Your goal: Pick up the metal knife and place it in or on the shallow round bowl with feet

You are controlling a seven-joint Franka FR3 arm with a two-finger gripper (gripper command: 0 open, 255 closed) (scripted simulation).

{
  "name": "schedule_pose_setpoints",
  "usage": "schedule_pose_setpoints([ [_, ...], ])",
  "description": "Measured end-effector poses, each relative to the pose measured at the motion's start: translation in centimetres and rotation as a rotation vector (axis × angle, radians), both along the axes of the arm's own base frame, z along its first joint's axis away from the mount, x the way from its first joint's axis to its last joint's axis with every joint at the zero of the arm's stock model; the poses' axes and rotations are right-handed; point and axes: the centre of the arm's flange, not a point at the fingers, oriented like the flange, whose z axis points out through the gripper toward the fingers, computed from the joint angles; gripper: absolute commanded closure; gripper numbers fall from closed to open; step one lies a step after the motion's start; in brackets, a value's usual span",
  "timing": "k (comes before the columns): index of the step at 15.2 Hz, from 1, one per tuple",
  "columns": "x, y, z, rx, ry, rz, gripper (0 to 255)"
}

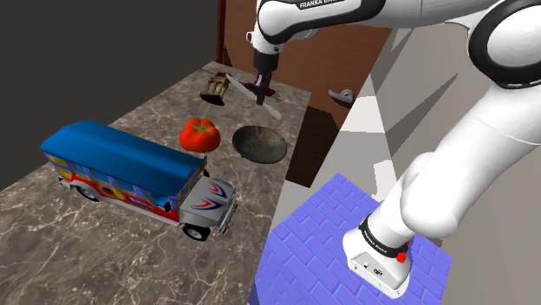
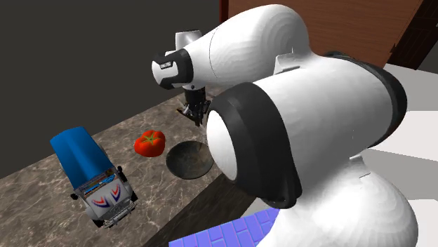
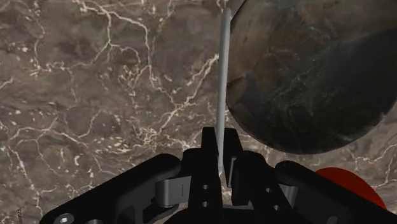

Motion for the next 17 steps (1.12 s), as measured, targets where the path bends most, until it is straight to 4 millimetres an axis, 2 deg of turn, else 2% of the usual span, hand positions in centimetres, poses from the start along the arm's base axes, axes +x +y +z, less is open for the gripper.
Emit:
schedule_pose_setpoints([
  [7, -8.2, 4.6, -0.3, 0.000, -0.001, 0.000, 255],
  [9, -9.9, 5.2, -0.3, -0.001, -0.001, 0.000, 255],
  [17, -10.3, 5.6, -4.3, -0.001, 0.000, -0.001, 255],
])
